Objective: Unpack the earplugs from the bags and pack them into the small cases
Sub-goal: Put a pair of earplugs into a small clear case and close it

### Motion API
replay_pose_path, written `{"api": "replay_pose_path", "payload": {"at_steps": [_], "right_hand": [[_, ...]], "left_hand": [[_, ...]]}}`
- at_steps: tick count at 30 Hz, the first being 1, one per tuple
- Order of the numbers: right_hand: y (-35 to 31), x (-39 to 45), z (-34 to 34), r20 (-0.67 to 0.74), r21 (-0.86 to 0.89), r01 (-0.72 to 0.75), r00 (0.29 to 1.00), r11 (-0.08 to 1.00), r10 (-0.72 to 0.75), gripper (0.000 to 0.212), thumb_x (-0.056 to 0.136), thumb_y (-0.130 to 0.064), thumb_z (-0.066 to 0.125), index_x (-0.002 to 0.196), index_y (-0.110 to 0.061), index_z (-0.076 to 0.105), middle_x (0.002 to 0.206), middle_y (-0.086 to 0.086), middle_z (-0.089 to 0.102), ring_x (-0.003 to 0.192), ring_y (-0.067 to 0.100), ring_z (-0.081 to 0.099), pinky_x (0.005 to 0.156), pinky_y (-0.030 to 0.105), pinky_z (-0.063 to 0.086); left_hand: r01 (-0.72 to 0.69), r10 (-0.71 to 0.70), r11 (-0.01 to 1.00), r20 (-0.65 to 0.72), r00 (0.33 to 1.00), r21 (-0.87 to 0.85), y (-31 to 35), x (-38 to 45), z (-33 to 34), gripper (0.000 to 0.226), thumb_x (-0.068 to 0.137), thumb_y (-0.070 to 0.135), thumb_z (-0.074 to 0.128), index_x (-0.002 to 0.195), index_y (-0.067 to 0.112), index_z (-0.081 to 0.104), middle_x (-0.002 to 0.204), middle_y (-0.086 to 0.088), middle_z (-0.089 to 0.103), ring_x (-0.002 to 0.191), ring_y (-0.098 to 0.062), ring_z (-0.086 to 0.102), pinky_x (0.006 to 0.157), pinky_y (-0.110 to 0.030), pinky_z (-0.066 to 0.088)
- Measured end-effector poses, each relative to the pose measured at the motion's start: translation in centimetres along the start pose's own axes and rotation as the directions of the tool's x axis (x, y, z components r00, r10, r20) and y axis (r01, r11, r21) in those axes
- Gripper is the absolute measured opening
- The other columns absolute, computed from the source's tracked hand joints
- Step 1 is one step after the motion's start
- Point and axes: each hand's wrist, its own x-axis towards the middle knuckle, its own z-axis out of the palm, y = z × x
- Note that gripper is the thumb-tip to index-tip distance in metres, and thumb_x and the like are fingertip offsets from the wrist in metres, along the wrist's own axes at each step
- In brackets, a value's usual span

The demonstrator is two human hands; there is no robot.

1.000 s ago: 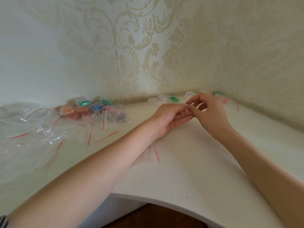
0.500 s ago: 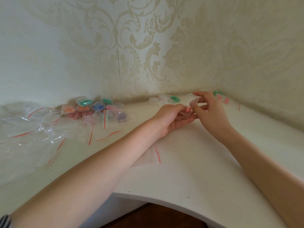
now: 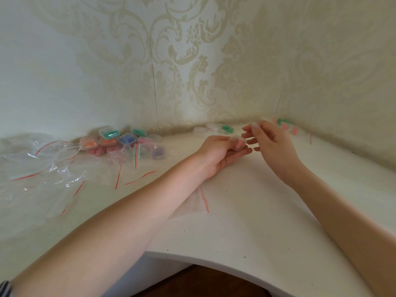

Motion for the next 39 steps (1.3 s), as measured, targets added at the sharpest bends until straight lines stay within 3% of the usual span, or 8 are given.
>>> {"api": "replay_pose_path", "payload": {"at_steps": [4,6,8,14,18,25,32,39], "right_hand": [[0.3,0.0,0.1,0.008,-0.018,-0.005,1.0,1.0,0.005,0.025,0.1,-0.026,0.043,0.103,-0.014,0.064,0.093,-0.002,0.07,0.082,0.006,0.065,0.072,0.02,0.046],[0.4,-0.1,0.2,0.023,-0.035,0.001,1.0,0.999,0.0,0.023,0.1,-0.025,0.043,0.102,-0.015,0.064,0.092,-0.005,0.069,0.081,0.005,0.064,0.071,0.018,0.045],[0.5,-0.1,0.2,0.035,-0.058,0.012,0.999,0.998,-0.01,0.022,0.1,-0.024,0.043,0.101,-0.017,0.064,0.09,-0.007,0.068,0.081,0.003,0.063,0.069,0.016,0.044],[0.8,0.0,0.0,0.058,-0.12,0.04,0.998,0.992,-0.034,0.019,0.099,-0.023,0.045,0.099,-0.018,0.064,0.088,-0.01,0.066,0.076,-0.008,0.06,0.066,0.008,0.041],[0.8,0.0,-0.3,0.049,-0.131,0.037,0.998,0.991,-0.03,0.019,0.098,-0.023,0.046,0.099,-0.018,0.064,0.089,-0.009,0.067,0.082,-0.001,0.061,0.075,0.02,0.045],[1.0,-0.1,-0.3,0.077,-0.174,0.031,0.997,0.984,-0.018,0.018,0.098,-0.024,0.047,0.095,-0.023,0.065,0.087,-0.013,0.067,0.086,0.003,0.063,0.089,0.035,0.049],[1.0,-0.1,-0.4,0.091,-0.199,0.023,0.996,0.98,-0.005,0.018,0.096,-0.02,0.048,0.089,-0.025,0.064,0.086,-0.013,0.067,0.087,0.007,0.064,0.09,0.041,0.049],[1.0,-0.1,-0.5,0.097,-0.211,0.018,0.995,0.977,0.002,0.017,0.096,-0.02,0.05,0.088,-0.027,0.063,0.084,-0.011,0.067,0.086,0.018,0.063,0.088,0.039,0.049]], "left_hand": [[-0.106,0.122,0.985,-0.118,0.986,0.133,0.5,0.6,-0.4,0.006,0.092,-0.003,0.052,0.097,-0.002,0.055,0.09,-0.013,0.062,0.078,-0.022,0.068,0.078,-0.025,0.058],[-0.132,0.168,0.971,-0.178,0.969,0.198,0.3,0.9,-0.7,0.024,0.088,-0.002,0.056,0.11,0.0,0.049,0.098,-0.014,0.064,0.076,-0.02,0.069,0.078,-0.026,0.057],[-0.143,0.213,0.936,-0.193,0.958,0.322,0.3,0.6,-0.5,0.017,0.088,0.003,0.052,0.105,0.002,0.051,0.088,-0.008,0.062,0.072,-0.017,0.064,0.066,-0.021,0.055],[-0.144,0.443,0.668,-0.235,0.865,0.73,1.1,0.7,-1.0,0.02,0.089,0.007,0.04,0.092,0.012,0.059,0.081,-0.001,0.055,0.071,-0.017,0.048,0.064,-0.026,0.039],[0.161,0.449,0.339,-0.31,0.838,0.927,3.8,0.3,-3.7,0.022,0.089,0.009,0.047,0.111,0.004,0.048,0.1,-0.01,0.056,0.085,-0.024,0.05,0.067,-0.03,0.035],[0.556,0.371,0.007,-0.519,0.77,0.831,5.7,-1.3,-6.5,0.037,0.085,0.003,0.044,0.12,0.004,0.053,0.13,-0.02,0.049,0.121,-0.039,0.046,0.094,-0.044,0.044],[0.619,0.517,-0.19,-0.459,0.723,0.762,5.4,-1.2,-6.9,0.034,0.089,0.007,0.046,0.122,0.008,0.052,0.13,-0.017,0.041,0.122,-0.037,0.036,0.098,-0.04,0.033],[0.574,0.483,-0.256,-0.411,0.773,0.778,5.2,-0.2,-8.3,0.033,0.086,0.003,0.049,0.119,-0.001,0.053,0.125,-0.024,0.05,0.12,-0.039,0.041,0.092,-0.043,0.043]]}}
